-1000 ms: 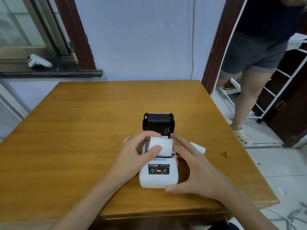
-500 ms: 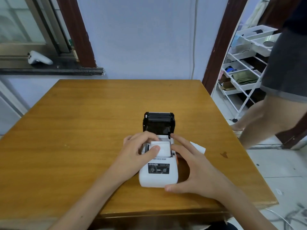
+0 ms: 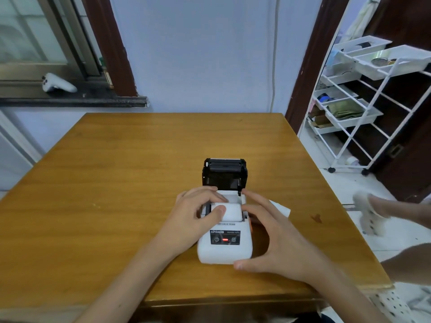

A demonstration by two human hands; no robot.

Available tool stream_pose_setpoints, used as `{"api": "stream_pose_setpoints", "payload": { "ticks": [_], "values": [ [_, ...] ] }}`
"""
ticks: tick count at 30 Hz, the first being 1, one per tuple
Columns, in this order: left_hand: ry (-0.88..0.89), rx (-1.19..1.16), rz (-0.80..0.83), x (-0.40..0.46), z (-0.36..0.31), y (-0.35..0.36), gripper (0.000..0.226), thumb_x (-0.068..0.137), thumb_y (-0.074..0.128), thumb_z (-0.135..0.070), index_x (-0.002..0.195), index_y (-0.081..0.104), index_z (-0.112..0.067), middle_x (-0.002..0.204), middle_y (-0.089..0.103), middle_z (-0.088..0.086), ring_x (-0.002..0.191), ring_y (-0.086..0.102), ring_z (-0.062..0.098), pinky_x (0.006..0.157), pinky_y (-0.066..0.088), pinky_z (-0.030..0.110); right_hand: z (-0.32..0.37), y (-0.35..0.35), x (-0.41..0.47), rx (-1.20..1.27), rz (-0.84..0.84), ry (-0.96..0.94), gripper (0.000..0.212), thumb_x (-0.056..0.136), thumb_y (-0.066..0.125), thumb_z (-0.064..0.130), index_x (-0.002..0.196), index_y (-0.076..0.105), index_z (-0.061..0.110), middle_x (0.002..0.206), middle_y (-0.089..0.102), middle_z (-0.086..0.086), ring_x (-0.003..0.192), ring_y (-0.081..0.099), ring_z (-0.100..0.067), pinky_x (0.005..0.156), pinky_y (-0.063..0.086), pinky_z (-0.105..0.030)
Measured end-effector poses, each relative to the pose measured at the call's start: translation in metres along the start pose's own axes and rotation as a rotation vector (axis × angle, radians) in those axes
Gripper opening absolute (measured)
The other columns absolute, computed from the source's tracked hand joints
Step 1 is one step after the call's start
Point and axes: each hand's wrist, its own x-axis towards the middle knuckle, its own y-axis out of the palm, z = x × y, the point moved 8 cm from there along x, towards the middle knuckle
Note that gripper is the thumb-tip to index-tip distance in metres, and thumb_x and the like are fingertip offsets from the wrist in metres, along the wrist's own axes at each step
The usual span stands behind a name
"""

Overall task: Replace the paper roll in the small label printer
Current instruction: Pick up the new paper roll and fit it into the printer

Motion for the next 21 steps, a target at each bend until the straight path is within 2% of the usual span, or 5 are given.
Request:
{"api": "stream_pose_setpoints", "payload": {
  "ticks": [6, 12, 15, 19, 21],
  "values": [
    [0.004, -0.069, 0.004, 0.0004, 0.0013, 0.0005, 0.031, 0.08, 0.056, -0.051, 0.09, 0.074, -0.027, 0.107, 0.071, -0.024, 0.126, 0.05, -0.004, 0.11, 0.036, 0.049, -0.0012, 0.0011, -0.0005, -0.038, 0.037, 0.04, 0.089, 0.056, 0.079, 0.066, 0.127, 0.029, 0.049, 0.146, -0.004, 0.047, 0.135, 0.018, 0.016, 0.11, 0.035, -0.028],
    [0.001, -0.098, 0.01, 0.0002, 0.0001, 0.001, 0.027, 0.079, 0.057, -0.049, 0.089, 0.073, -0.03, 0.108, 0.071, -0.023, 0.125, 0.049, -0.007, 0.103, 0.039, 0.024, -0.002, 0.0001, 0.0006, -0.013, 0.012, 0.031, 0.09, 0.056, 0.08, 0.065, 0.131, 0.039, 0.038, 0.148, 0.0, 0.044, 0.136, 0.027, 0.011, 0.109, 0.038, -0.029],
    [-0.034, -0.118, 0.026, -0.0012, 0.0014, 0.0012, 0.033, 0.078, 0.057, -0.052, 0.096, 0.073, -0.03, 0.111, 0.067, -0.025, 0.124, 0.05, -0.007, 0.105, 0.041, 0.028, -0.0028, 0.0003, 0.0005, 0.012, 0.003, 0.028, 0.091, 0.056, 0.082, 0.063, 0.132, 0.039, 0.038, 0.148, 0.002, 0.044, 0.134, 0.03, 0.011, 0.109, 0.039, -0.029],
    [-0.07, -0.195, 0.047, -0.003, 0.0005, 0.0006, 0.039, 0.079, 0.062, -0.049, 0.116, 0.065, -0.038, 0.115, 0.069, -0.02, 0.115, 0.059, 0.003, 0.099, 0.048, 0.04, -0.0031, 0.0003, 0.0007, 0.019, -0.013, 0.02, 0.094, 0.055, 0.081, 0.064, 0.134, 0.038, 0.039, 0.149, 0.004, 0.043, 0.134, 0.031, 0.01, 0.109, 0.041, -0.032],
    [-0.052, -0.214, 0.07, -0.0038, -0.0021, 0.0007, 0.034, 0.081, 0.063, -0.047, 0.115, 0.065, -0.043, 0.116, 0.067, -0.023, 0.117, 0.058, 0.004, 0.097, 0.046, 0.036, -0.0034, 0.0006, 0.001, 0.014, -0.013, 0.021, 0.094, 0.055, 0.081, 0.065, 0.134, 0.037, 0.04, 0.149, 0.004, 0.043, 0.134, 0.03, 0.011, 0.109, 0.041, -0.032]
  ]
}}
